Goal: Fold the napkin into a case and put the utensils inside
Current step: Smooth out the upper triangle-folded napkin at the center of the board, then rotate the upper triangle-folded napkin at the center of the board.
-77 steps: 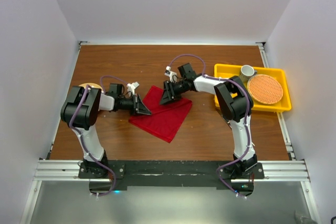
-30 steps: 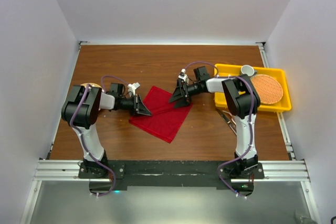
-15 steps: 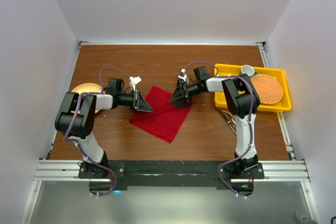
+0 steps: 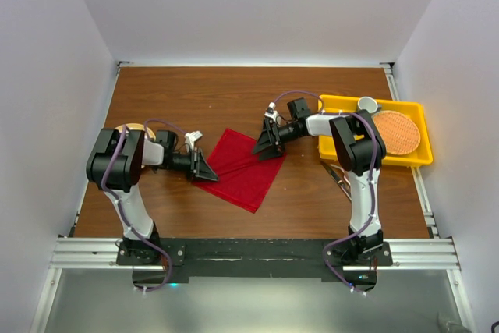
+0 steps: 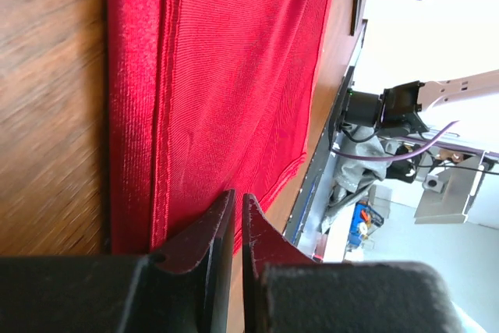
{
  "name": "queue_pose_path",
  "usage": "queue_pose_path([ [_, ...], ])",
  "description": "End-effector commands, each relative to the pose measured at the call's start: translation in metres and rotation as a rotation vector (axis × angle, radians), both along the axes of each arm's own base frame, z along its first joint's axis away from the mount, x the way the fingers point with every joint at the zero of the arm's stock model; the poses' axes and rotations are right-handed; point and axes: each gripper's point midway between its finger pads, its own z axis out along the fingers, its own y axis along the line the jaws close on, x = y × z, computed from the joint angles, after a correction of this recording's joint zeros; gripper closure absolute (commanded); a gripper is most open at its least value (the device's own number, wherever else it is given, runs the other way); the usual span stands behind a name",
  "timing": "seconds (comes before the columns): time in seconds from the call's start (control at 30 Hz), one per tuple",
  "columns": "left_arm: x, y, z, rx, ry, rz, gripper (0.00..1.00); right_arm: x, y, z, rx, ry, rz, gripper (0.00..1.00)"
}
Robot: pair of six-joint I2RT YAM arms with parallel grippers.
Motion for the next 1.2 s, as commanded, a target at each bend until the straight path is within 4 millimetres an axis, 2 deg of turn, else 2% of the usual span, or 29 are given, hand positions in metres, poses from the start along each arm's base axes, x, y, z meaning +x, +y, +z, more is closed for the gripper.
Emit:
queue_pose_path([
  [0.0, 0.000, 0.007, -0.009, 0.042, -0.012, 0.006, 0.86, 0.003, -0.020, -0.057, -0.206, -0.032, -0.041, 0.30],
  [0.17, 0.008, 0.007, 0.016, 0.033, -0.117, -0.027, 0.86, -0.011, -0.016, -0.054, -0.205, -0.028, -0.014, 0.35],
  [0.3, 0.038, 0.008, 0.053, 0.058, -0.291, -0.027, 0.83, -0.024, -0.019, -0.046, -0.212, -0.023, -0.032, 0.42],
  [0.37, 0.055, 0.013, 0.059, 0.119, -0.345, -0.011, 0.81, -0.026, -0.019, -0.040, -0.211, -0.027, -0.051, 0.43],
  [0.4, 0.069, 0.015, 0.069, 0.140, -0.391, -0.006, 0.80, -0.034, -0.022, -0.042, -0.217, -0.005, -0.062, 0.44],
  [0.43, 0.076, 0.016, 0.070, 0.163, -0.410, -0.002, 0.77, -0.033, -0.020, -0.032, -0.198, -0.035, -0.075, 0.44],
  [0.47, 0.093, 0.020, 0.074, 0.215, -0.452, 0.010, 0.75, -0.035, -0.021, -0.030, -0.205, -0.010, -0.105, 0.45],
  [0.5, 0.093, 0.019, 0.069, 0.249, -0.463, -0.026, 0.73, -0.047, -0.024, -0.033, -0.211, 0.021, -0.114, 0.44],
  [0.57, 0.097, 0.017, 0.066, 0.298, -0.497, -0.081, 0.70, -0.051, -0.018, -0.015, -0.172, 0.006, -0.128, 0.40],
  [0.63, 0.092, 0.010, 0.064, 0.319, -0.518, -0.159, 0.70, -0.055, -0.013, -0.003, -0.153, -0.007, -0.113, 0.37],
  [0.7, 0.079, 0.002, 0.068, 0.304, -0.549, -0.235, 0.72, -0.043, -0.005, 0.027, -0.100, -0.088, -0.092, 0.37],
  [0.77, 0.067, -0.002, 0.073, 0.270, -0.573, -0.280, 0.76, -0.039, -0.005, 0.044, -0.093, -0.155, -0.047, 0.38],
  [0.8, 0.058, -0.001, 0.074, 0.273, -0.598, -0.325, 0.78, -0.029, 0.000, 0.061, -0.068, -0.204, -0.028, 0.38],
  [0.87, 0.044, -0.006, 0.074, 0.277, -0.623, -0.400, 0.83, -0.026, -0.003, 0.065, -0.089, -0.249, 0.017, 0.39],
  [0.9, 0.033, -0.006, 0.073, 0.286, -0.636, -0.451, 0.85, -0.016, 0.000, 0.075, -0.086, -0.298, 0.028, 0.41],
  [0.97, 0.016, -0.009, 0.065, 0.309, -0.637, -0.525, 0.88, -0.011, -0.005, 0.067, -0.141, -0.329, 0.053, 0.44],
  [1.0, 0.011, -0.009, 0.064, 0.318, -0.645, -0.546, 0.89, -0.003, -0.004, 0.064, -0.151, -0.345, 0.060, 0.47],
  [1.03, 0.008, -0.008, 0.061, 0.332, -0.642, -0.555, 0.92, -0.002, -0.008, 0.054, -0.198, -0.336, 0.068, 0.52],
  [1.17, 0.006, 0.003, 0.041, 0.425, -0.606, -0.586, 0.96, 0.011, -0.017, 0.024, -0.289, -0.383, 0.114, 0.59],
])
